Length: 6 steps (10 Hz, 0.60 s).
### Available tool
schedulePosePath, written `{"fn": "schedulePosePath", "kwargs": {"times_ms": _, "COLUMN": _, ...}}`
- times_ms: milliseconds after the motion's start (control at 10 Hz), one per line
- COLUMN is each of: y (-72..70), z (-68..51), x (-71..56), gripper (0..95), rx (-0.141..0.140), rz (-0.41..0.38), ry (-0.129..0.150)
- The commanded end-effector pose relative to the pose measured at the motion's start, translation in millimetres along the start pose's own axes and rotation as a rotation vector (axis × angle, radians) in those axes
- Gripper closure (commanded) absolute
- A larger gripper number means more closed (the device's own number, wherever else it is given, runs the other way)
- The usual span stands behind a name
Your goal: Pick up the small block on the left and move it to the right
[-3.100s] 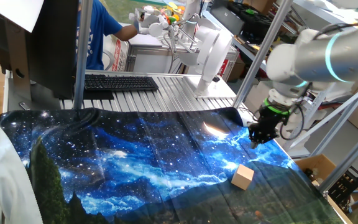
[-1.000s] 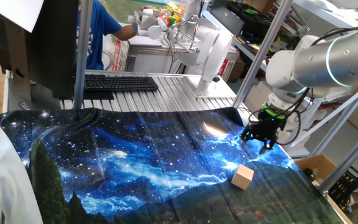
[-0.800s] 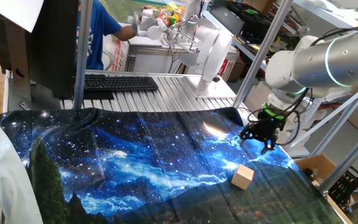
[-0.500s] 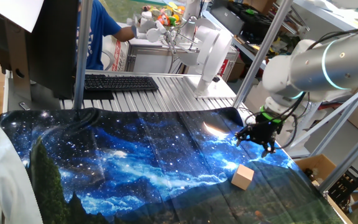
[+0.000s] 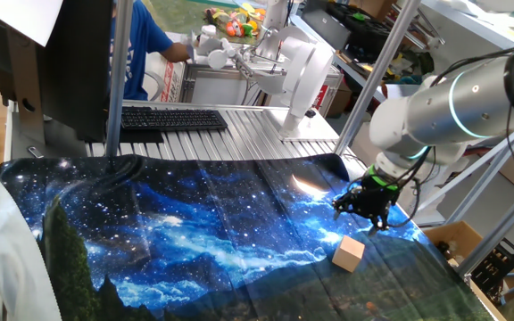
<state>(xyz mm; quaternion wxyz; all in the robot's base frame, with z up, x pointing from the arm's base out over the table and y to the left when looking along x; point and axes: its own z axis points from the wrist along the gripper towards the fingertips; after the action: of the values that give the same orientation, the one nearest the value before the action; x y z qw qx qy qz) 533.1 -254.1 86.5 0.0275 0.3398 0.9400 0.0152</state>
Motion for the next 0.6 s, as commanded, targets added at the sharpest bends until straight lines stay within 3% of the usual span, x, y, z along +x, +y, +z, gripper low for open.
{"fn": "schedulePosePath", "kwargs": {"times_ms": 100, "y": -0.1, "z": -5.2, "x": -1.0, "gripper": 0.0, "rx": 0.003, "rz": 0.003, "ry": -0.001}}
{"fn": "schedulePosePath", "kwargs": {"times_ms": 300, "y": 0.1, "z": -13.3, "x": -2.5, "gripper": 0.0, "rx": 0.000, "rz": -0.008, "ry": 0.003}}
{"fn": "schedulePosePath", "kwargs": {"times_ms": 600, "y": -0.2, "z": -13.6, "x": -0.9, "gripper": 0.0, "rx": -0.004, "rz": 0.002, "ry": 0.010}}
